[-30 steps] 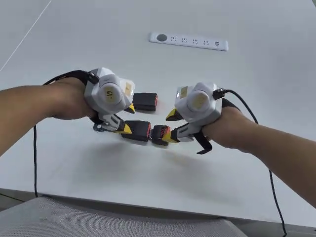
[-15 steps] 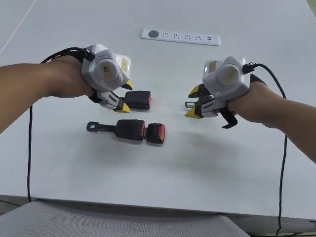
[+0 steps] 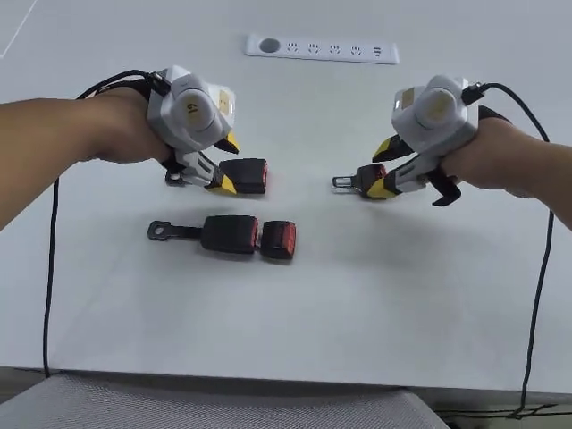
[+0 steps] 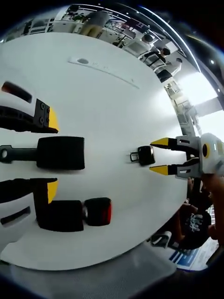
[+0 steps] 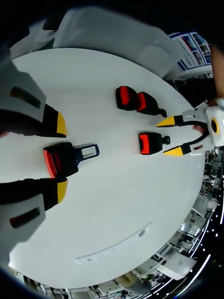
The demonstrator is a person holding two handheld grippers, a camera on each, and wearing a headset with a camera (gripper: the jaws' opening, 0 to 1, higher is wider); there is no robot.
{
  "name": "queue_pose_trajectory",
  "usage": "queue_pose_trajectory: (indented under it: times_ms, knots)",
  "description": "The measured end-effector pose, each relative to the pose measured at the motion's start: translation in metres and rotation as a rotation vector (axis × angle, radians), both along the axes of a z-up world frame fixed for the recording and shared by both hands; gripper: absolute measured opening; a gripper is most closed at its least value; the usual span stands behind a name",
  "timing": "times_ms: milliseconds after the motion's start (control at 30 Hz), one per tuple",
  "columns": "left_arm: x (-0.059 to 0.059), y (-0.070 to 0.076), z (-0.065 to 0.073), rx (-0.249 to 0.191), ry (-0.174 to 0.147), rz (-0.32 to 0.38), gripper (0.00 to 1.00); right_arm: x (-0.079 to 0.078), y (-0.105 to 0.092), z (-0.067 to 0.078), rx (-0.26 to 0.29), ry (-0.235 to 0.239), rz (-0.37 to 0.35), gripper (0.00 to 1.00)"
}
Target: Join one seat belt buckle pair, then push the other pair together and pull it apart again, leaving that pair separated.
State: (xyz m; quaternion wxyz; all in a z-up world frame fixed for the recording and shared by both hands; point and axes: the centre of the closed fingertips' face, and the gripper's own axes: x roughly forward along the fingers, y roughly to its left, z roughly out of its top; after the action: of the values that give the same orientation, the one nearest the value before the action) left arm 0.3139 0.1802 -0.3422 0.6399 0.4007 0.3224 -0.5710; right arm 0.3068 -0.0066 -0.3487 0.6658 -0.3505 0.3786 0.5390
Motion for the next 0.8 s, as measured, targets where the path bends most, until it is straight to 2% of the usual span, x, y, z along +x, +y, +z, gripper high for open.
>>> queue_pose_trajectory:
  times_ms: [167,200,233,333,400,433,467,500,600,633,800]
  knots:
    - [0.001,-0.001,-0.007,0.006,0.016,-0.016,0.35,0.006,-0.007,-0.009,-0.030,-0.007,0.030,0.36]
    - [0.003,-0.002,-0.007,0.006,0.001,-0.024,0.34,0.006,-0.008,-0.010,-0.039,-0.010,0.034,0.35]
    - [0.004,-0.003,-0.009,0.010,0.002,-0.025,0.32,0.005,-0.009,-0.012,-0.046,-0.011,0.041,0.35]
    - [0.002,-0.004,-0.011,0.010,0.010,-0.038,0.32,0.004,-0.011,-0.017,-0.080,-0.041,0.086,0.34]
    - [0.004,-0.002,-0.015,0.019,0.016,-0.031,0.32,0.005,-0.010,-0.017,-0.085,-0.044,0.094,0.34]
    - [0.004,0.000,-0.017,0.030,0.007,-0.037,0.32,0.005,-0.010,-0.017,-0.088,-0.050,0.102,0.33]
    - [0.005,0.001,-0.020,0.034,0.021,-0.009,0.32,0.005,-0.010,-0.018,-0.093,-0.061,0.121,0.33]
    - [0.004,-0.001,-0.021,0.028,0.016,-0.027,0.32,0.005,-0.010,-0.017,-0.092,-0.060,0.118,0.33]
    - [0.003,0.000,-0.023,0.046,0.002,-0.065,0.32,0.005,-0.010,-0.017,-0.082,-0.055,0.122,0.33]
    - [0.003,0.000,-0.024,0.051,-0.004,-0.072,0.32,0.010,-0.012,-0.019,-0.069,-0.049,0.116,0.33]
    - [0.006,0.002,-0.028,0.055,-0.005,-0.066,0.32,0.010,-0.011,-0.021,-0.056,-0.037,0.113,0.33]
